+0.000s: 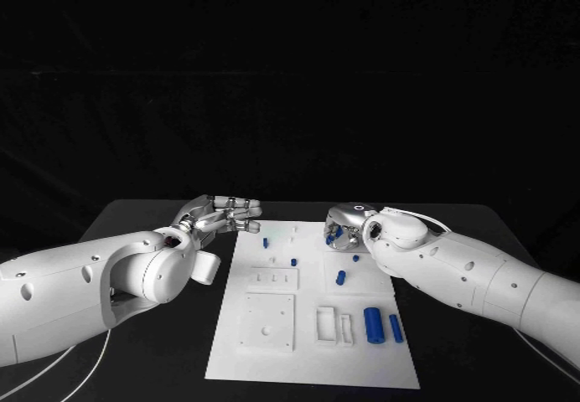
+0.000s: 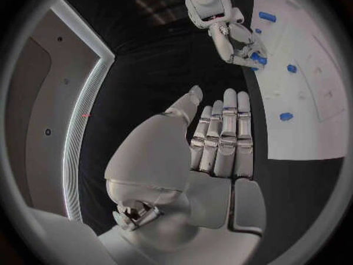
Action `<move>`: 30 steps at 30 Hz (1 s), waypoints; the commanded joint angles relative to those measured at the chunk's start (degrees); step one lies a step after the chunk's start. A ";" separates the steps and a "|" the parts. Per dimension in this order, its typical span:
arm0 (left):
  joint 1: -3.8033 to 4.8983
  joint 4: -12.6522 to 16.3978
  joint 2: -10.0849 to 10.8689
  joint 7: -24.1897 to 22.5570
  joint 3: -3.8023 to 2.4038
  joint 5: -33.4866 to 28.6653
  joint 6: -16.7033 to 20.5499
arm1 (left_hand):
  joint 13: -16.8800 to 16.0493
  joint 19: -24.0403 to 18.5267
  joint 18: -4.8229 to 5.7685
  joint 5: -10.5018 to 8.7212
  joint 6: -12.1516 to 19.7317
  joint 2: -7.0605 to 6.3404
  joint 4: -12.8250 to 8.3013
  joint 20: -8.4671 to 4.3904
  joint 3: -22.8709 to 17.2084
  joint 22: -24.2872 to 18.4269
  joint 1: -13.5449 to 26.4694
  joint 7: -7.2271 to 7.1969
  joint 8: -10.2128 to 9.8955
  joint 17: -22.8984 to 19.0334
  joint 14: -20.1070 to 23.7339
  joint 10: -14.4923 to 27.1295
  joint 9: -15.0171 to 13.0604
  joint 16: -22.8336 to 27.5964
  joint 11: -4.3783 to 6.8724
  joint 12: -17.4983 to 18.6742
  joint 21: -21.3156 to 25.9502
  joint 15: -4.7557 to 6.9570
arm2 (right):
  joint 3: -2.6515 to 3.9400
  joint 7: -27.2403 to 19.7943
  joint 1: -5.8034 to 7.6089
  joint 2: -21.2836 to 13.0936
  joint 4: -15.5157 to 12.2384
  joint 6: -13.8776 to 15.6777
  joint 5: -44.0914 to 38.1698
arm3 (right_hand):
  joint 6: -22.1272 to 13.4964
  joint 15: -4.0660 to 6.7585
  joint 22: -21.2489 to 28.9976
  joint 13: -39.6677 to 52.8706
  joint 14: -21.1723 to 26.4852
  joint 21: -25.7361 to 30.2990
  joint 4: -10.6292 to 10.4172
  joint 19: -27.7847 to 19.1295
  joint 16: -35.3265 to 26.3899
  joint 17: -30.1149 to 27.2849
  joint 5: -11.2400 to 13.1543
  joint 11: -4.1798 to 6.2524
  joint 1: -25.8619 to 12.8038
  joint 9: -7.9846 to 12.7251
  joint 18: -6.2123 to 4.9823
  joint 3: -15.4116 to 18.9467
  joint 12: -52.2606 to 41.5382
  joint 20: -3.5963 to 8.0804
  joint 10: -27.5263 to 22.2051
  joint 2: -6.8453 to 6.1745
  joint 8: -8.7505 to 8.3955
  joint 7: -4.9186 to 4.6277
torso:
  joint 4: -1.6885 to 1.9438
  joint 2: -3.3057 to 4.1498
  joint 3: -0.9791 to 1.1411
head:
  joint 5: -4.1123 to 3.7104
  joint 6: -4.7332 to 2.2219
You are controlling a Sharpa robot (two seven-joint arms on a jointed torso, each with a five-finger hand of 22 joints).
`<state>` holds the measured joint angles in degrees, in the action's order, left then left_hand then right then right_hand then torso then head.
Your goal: Assemble the parts on the task board
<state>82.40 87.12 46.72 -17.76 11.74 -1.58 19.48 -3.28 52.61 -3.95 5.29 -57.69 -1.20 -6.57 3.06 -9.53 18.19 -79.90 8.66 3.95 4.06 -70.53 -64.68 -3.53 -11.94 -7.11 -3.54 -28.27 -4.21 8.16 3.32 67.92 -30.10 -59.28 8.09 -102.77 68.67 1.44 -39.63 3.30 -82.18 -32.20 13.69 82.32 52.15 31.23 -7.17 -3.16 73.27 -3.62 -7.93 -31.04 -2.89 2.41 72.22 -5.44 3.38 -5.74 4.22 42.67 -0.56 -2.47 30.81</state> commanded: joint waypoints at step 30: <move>0.48 -1.22 -1.01 0.49 -0.07 0.36 -0.50 | -0.06 -0.12 -0.08 -0.36 0.75 0.26 -0.20 0.06 0.58 -0.10 -0.30 0.19 -0.17 -0.08 0.08 0.85 -0.08 -0.35 -0.08 0.18 -0.20 -0.01 | -0.09 8.06 0.05 5.35 0.79 13.70 -2.57 | 3.63 1.57 -9.35 0.20 0.01 1.37 -0.71 -0.29 -0.09 0.77 3.68 1.22 0.85 -0.30 0.66 -4.26 -0.45 1.92 3.68 0.20 0.26 0.93 | 0.06 0.42 -0.28 | 0.31 -1.48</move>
<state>82.67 85.90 45.93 -17.13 11.74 -1.49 19.49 -3.27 52.61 -3.95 5.15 -57.40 -1.20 -6.78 3.06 -9.33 18.14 -79.90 8.78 3.95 4.06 -70.53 -64.29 -3.53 -11.93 -7.08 -3.54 -28.26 -4.21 8.05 9.25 67.89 -25.18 -58.86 18.97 -103.97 71.37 2.55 -48.82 3.44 -82.07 -31.02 12.96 81.75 52.14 31.97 -3.31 -2.45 73.71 -3.71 -6.53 -34.89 -3.23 4.27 74.95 -5.22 3.32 -5.44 4.23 43.01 -0.83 -2.07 29.43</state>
